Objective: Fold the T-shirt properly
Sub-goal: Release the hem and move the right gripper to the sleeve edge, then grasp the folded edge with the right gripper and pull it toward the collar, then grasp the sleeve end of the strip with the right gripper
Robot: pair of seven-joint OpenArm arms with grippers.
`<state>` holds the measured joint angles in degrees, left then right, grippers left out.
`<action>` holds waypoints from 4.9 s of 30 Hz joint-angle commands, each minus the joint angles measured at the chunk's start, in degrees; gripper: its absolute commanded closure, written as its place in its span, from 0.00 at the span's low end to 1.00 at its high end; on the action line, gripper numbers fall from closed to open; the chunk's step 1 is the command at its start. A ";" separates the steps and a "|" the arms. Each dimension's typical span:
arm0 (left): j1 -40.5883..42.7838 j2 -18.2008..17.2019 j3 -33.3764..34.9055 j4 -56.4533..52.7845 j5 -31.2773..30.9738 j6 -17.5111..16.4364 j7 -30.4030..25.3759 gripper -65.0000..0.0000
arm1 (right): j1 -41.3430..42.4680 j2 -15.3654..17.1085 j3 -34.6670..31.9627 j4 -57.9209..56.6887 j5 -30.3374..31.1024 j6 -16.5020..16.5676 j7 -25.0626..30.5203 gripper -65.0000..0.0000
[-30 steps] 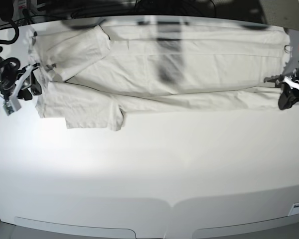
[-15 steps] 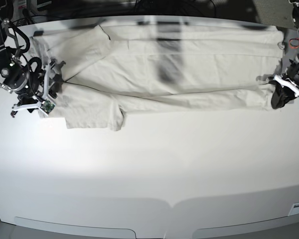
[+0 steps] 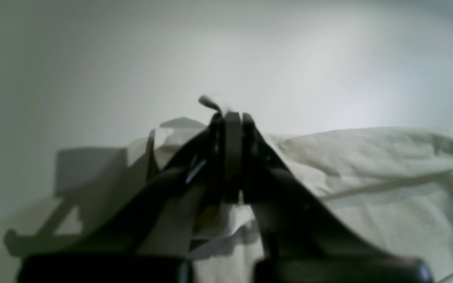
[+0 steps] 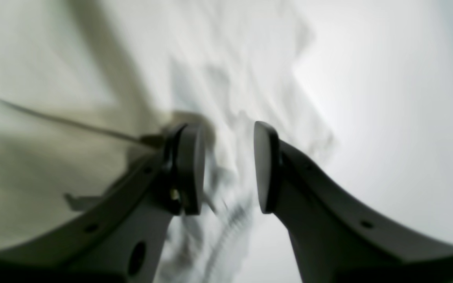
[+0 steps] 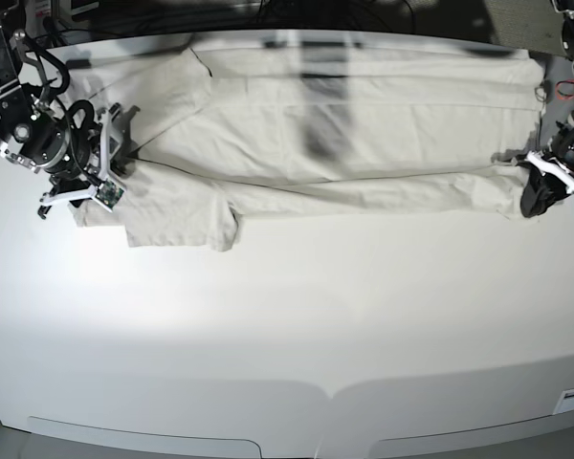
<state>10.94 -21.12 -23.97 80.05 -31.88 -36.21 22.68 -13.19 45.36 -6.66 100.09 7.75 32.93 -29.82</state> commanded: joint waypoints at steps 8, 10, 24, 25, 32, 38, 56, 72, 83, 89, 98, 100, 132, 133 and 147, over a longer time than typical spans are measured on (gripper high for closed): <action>-0.63 -1.11 -0.37 1.05 -0.90 -0.44 -1.53 1.00 | 0.79 1.11 0.63 1.77 5.33 2.82 -2.73 0.67; -0.63 -1.11 -0.37 1.05 -0.90 -0.44 -1.53 1.00 | 0.79 1.11 0.63 1.68 6.40 4.83 -2.82 0.67; -0.68 -1.14 -0.37 1.05 -0.92 -0.44 -1.75 1.00 | 0.81 0.74 0.61 -5.07 -1.27 4.94 1.09 0.67; -0.66 -1.14 -0.37 1.05 -0.90 -0.44 -1.75 1.00 | 0.81 0.59 0.61 -5.33 -2.73 4.92 1.62 0.67; -0.66 -1.14 -0.37 1.05 -0.90 -0.44 -1.73 1.00 | 0.83 0.46 0.61 -5.99 -6.32 4.76 5.44 0.69; -0.66 -1.14 -0.37 1.05 -0.92 -0.44 -1.73 1.00 | 0.81 -1.05 0.61 -5.99 -6.51 3.80 3.93 1.00; -0.44 -5.66 -0.37 1.07 -5.33 -0.20 4.72 1.00 | -0.52 1.14 5.42 6.36 2.16 -8.96 0.33 1.00; -0.15 -6.75 -0.37 1.18 -6.21 -0.20 13.88 1.00 | -20.02 1.09 24.11 10.69 9.75 -7.89 1.68 1.00; 7.08 -10.38 -0.44 6.19 -10.16 -0.22 16.55 1.00 | -24.15 -2.38 24.65 10.69 8.72 -7.39 2.38 1.00; 11.30 -11.43 -0.44 6.58 -10.16 -0.22 14.93 1.00 | -25.24 -3.63 24.65 10.67 8.39 -4.79 1.51 1.00; 14.95 -11.45 -0.44 6.60 -10.14 -0.35 14.82 1.00 | -29.44 -3.80 24.65 10.67 5.53 -4.87 2.01 1.00; 14.95 -11.43 -0.44 6.60 -10.14 -0.44 14.84 1.00 | -29.44 -3.80 24.65 10.67 5.53 -4.87 2.43 1.00; 14.62 -11.45 -6.05 3.37 -15.63 -0.24 18.14 0.34 | -20.63 -3.93 22.77 10.73 25.03 -2.86 2.84 0.53; 14.62 -11.45 -6.01 1.70 -17.40 -0.74 18.29 0.34 | -20.61 -3.93 22.29 10.73 25.57 -2.86 2.82 0.53; 12.52 -10.43 -5.88 -14.23 -35.19 -3.79 30.21 0.34 | -19.02 -3.93 18.51 10.73 25.70 -2.91 3.52 0.53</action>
<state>23.09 -31.09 -29.74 65.71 -68.25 -40.53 51.11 -32.38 40.49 11.40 109.93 32.80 30.04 -27.73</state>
